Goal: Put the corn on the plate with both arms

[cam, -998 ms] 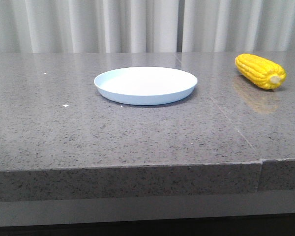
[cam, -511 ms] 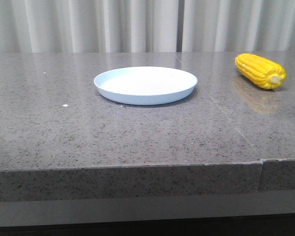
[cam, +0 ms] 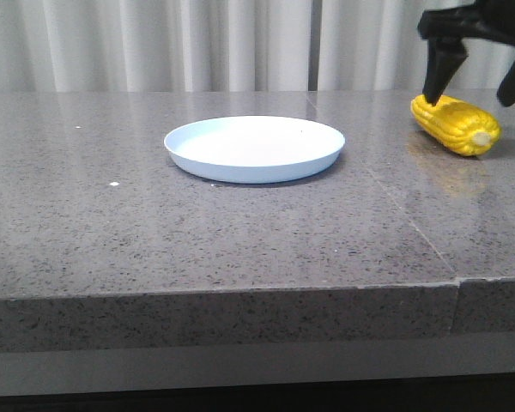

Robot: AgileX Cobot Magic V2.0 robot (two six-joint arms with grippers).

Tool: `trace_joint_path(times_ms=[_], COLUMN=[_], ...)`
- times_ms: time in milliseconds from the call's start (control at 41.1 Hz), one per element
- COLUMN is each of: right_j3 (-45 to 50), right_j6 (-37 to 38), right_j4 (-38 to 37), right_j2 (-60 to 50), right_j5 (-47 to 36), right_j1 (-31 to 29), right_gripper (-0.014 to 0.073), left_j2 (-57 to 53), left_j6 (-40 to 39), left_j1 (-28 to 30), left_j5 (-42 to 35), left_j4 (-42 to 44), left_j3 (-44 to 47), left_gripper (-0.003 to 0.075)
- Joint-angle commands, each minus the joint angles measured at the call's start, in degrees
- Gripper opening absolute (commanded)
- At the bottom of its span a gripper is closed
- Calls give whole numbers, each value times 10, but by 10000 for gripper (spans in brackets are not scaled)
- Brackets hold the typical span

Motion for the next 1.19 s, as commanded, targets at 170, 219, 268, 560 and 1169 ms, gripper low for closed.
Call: trace_joint_path(times_ms=[170,219,268,560,1169], right_j3=[-70,-70,-70,-81,-81], right_j6=[-5,-6,-6,-6,-25], right_j4=[3,3,3,2,44], right_j2=[32,33,33,7,-107], right_j5=[-15,-10,-5,17,-3], right_j1=[-1,-1,-1,-1,224], right_gripper=[612,529,419,249,249], left_j2=[1,1,1,1,1], left_j6=[-1,-1,-1,-1,-1], left_j1=[-4,-4,-4,-4,-4], left_j5=[-38,-38,-38,-38,-38], left_j4=[-6,-6,-6,-6,-6], left_j3=[-14,-14,-14,-14,-14], left_gripper=[398,398,398,398,398])
